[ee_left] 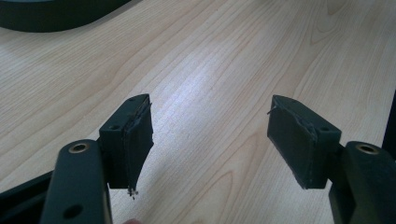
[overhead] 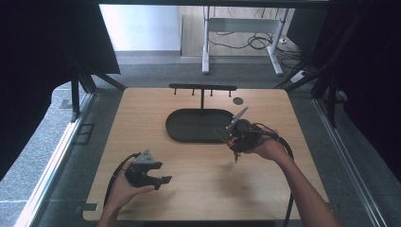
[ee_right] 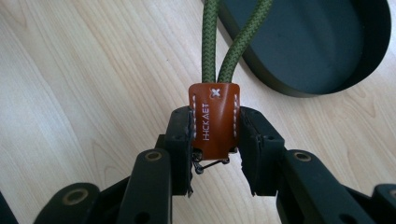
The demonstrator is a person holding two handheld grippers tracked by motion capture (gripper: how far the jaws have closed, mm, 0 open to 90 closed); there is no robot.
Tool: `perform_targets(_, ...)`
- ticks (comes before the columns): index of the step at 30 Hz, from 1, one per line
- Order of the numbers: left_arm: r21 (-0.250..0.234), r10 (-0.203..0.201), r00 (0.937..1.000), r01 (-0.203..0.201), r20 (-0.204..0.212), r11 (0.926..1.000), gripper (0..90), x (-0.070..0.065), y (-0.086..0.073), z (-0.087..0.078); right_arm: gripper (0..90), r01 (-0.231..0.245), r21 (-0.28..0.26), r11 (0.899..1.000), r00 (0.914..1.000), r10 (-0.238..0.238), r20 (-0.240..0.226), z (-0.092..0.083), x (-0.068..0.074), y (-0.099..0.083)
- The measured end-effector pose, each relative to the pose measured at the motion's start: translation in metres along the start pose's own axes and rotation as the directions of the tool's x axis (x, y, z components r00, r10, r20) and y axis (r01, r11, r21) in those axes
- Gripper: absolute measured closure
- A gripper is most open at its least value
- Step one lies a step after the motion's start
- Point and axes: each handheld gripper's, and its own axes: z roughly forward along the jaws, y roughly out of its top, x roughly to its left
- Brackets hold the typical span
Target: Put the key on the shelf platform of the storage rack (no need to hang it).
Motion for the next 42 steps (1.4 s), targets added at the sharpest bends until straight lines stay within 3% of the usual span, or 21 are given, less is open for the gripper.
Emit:
perform_targets(13,-0.010,-0.001,1.0000,0.001,0.000,1.0000,31.7,0.003,-0.001,-0.003,66.7,0.006,0.038,0.999,1.0000,-0.006,0.002,0.003,-0.013,0.021)
perform_targets(24,-0.007,-0.006,1.0000,0.006,0.001,1.0000,31.7,0.003,-0.002,-0.003,66.7,0.026,0.029,0.999,0.9996,-0.026,-0.005,0.005,-0.017,0.033)
perform_targets(42,0.009,-0.008,1.0000,0.008,0.004,0.9999,31.2,0.003,-0.002,-0.001,66.7,0.001,0.000,1.000,0.9999,-0.001,-0.011,0.004,-0.029,0.041)
